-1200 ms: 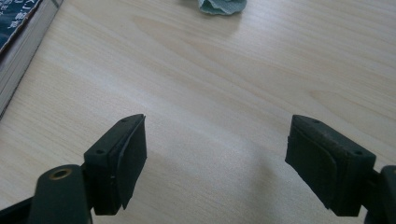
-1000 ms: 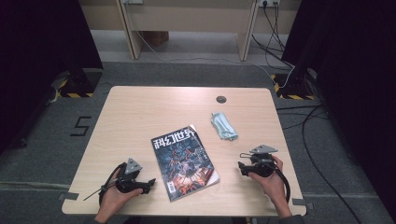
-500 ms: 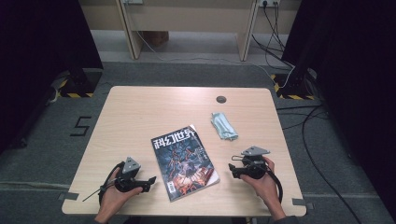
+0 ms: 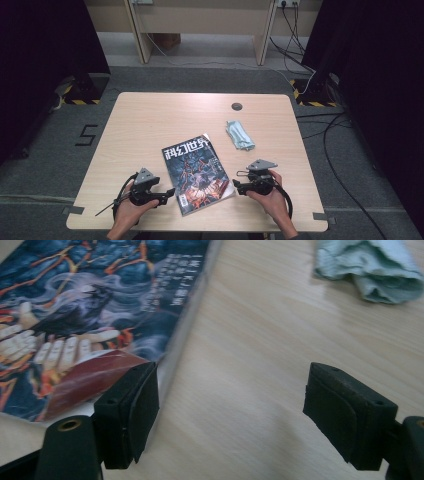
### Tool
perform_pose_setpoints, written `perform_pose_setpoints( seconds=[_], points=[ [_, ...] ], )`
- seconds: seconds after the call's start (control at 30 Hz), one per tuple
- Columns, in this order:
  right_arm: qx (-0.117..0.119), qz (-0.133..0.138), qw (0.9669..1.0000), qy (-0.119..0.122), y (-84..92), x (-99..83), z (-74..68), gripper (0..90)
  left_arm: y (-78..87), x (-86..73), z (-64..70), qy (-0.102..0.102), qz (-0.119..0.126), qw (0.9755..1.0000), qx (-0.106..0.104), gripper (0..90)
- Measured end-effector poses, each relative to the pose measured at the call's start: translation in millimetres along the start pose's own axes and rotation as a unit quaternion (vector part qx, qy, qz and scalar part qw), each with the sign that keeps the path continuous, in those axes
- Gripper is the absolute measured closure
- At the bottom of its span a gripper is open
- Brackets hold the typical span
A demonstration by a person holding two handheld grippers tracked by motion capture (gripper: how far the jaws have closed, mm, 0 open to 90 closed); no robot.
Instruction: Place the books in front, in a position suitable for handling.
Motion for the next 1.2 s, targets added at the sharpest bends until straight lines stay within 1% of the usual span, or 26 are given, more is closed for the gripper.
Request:
perform_pose_setpoints(
  seconds=[0.1, 0.23, 0.3, 0.37, 0.47, 0.5, 0.57, 0.63, 0.67, 0.77, 0.83, 0.87, 0.9, 0.93, 1.0, 1.07, 1.13, 1.2],
  points=[
    [0.007, -0.003, 0.9999, 0.01, -4.2, 2.1, -8.9, 22.6, -4.8, 0.2, 9.6, -0.003, -0.004, 0.9999, -0.009, 23.6],
    [0.018, -0.001, 0.9997, 0.016, -7.3, 4.0, -17.0, 22.6, -15.2, -2.8, 20.8, -0.023, -0.021, 0.9994, -0.015, 24.5],
    [0.025, -0.007, 0.9995, 0.02, -9.9, 3.2, -19.7, 22.5, -18.0, -1.8, 23.0, -0.031, -0.02, 0.9992, -0.015, 24.9],
    [0.028, -0.011, 0.9993, 0.02, -11.6, 2.4, -21.3, 22.5, -20.1, -0.1, 22.3, -0.028, -0.019, 0.9993, -0.015, 25.3],
    [0.04, -0.014, 0.999, 0.016, -14.5, 1.8, -24.0, 22.4, -22.8, 2.2, 20.5, -0.024, -0.017, 0.9995, -0.015, 25.9],
    [0.042, -0.017, 0.9988, 0.018, -15.5, 1.4, -24.5, 22.5, -23.3, 2.9, 20.1, -0.021, -0.017, 0.9995, -0.017, 25.1],
    [0.044, -0.023, 0.9985, 0.024, -17.7, 0.7, -26.3, 22.7, -24.5, 4.4, 19.2, -0.007, -0.014, 0.9996, -0.023, 23.8],
    [0.046, -0.027, 0.9982, 0.029, -19.5, 0.4, -28.4, 22.9, -25.9, 5.7, 17.6, -0.004, -0.012, 0.9997, -0.019, 26.1],
    [0.049, -0.028, 0.9981, 0.027, -20.3, 0.1, -30.2, 23.1, -25.9, 5.7, 17.6, -0.004, -0.012, 0.9997, -0.019, 26.6],
    [0.059, -0.036, 0.9971, 0.032, -23.6, -1.3, -33.3, 24.6, -29.7, 8.6, 16.8, -0.008, -0.011, 0.9998, -0.012, 26.4],
    [0.073, -0.039, 0.9962, 0.027, -25.6, -2.0, -36.5, 26.2, -32.0, 10.2, 16.9, -0.009, -0.01, 0.9999, -0.01, 26.3],
    [0.08, -0.04, 0.9956, 0.028, -26.4, -2.2, -38.2, 27.6, -33.2, 11.1, 16.9, -0.011, -0.009, 0.9999, -0.008, 26.2],
    [0.086, -0.041, 0.9949, 0.033, -27.4, -2.4, -39.9, 28.5, -34.4, 12.0, 17.1, -0.013, -0.009, 0.9998, -0.007, 26.2],
    [0.093, -0.044, 0.9941, 0.034, -28.2, -2.9, -42.6, 25.4, -35.6, 12.8, 16.9, -0.017, -0.01, 0.9998, -0.004, 25.8],
    [0.09, -0.05, 0.994, 0.037, -29.3, -3.9, -45.9, 24.3, -38.2, 14.8, 16.6, -0.02, -0.011, 0.9997, 0.001, 25.0],
    [0.098, -0.054, 0.9932, 0.033, -28.7, -4.2, -47.7, 24.2, -41.2, 17.3, 15.2, -0.019, -0.01, 0.9998, 0.005, 24.0],
    [0.106, -0.06, 0.9917, 0.039, -28.1, -5.4, -49.4, 25.4, -43.4, 19.9, 12.2, -0.011, -0.009, 0.9999, 0.004, 24.3],
    [0.11, -0.064, 0.9911, 0.04, -27.5, -6.3, -51.5, 25.5, -45.6, 22.1, 10.2, -0.01, -0.008, 0.9999, 0.007, 25.5]
  ],
)
Point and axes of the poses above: each handheld gripper's, and its own axes: y roughly backward along the jaws, x roughly out of its top, z roughly to its right, the point moved 6 cm from there along -y, roughly forward along the jaws, and after that the axes turned 11 degrees about x, right-handed, at the moved point
